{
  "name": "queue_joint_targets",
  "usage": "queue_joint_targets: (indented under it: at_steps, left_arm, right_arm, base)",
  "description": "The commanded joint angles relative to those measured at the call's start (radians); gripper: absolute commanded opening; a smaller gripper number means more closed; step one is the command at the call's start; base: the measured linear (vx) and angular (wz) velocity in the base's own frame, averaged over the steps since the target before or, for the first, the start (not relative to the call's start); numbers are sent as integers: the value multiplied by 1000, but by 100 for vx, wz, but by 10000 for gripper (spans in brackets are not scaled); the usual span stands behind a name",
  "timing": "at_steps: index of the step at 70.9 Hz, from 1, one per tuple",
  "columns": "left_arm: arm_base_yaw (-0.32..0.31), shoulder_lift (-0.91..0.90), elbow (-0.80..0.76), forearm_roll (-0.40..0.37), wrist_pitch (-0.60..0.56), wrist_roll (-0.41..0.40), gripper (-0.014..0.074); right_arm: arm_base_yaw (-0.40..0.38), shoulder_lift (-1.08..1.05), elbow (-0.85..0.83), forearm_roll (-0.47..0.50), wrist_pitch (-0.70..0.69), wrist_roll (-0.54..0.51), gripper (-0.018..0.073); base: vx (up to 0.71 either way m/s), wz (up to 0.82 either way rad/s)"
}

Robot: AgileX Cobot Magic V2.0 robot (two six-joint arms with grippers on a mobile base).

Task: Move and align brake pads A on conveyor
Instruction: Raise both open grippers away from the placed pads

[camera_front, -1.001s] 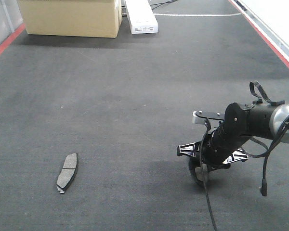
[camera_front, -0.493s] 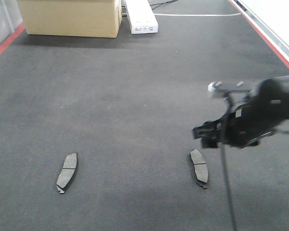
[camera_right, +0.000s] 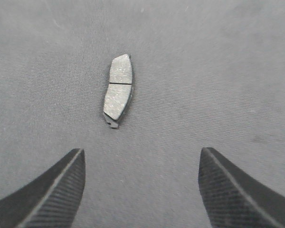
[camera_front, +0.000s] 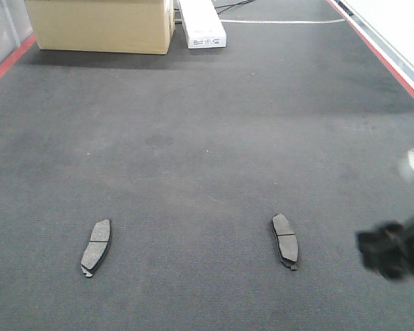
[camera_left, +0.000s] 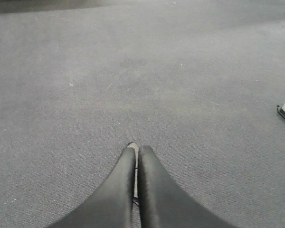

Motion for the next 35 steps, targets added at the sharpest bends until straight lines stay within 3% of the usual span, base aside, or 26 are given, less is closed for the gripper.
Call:
queue_joint_targets:
  at_steps: [1, 12, 35]
  left_arm:
    - [-5, -4, -27, -2, -72, -1, -8]
    - [-5, -4, -27, -2, -72, -1, -8]
    - [-5, -4, -27, -2, -72, -1, -8]
  right_arm:
    - [-5, -123, 49, -40, -91, -5, 466]
    - [-5, -262, 135, -47, -118, -5, 378]
    - [-5, -347, 169, -47, -127, -5, -16]
  base:
    - [0, 0]
    - [0, 0]
    - [0, 0]
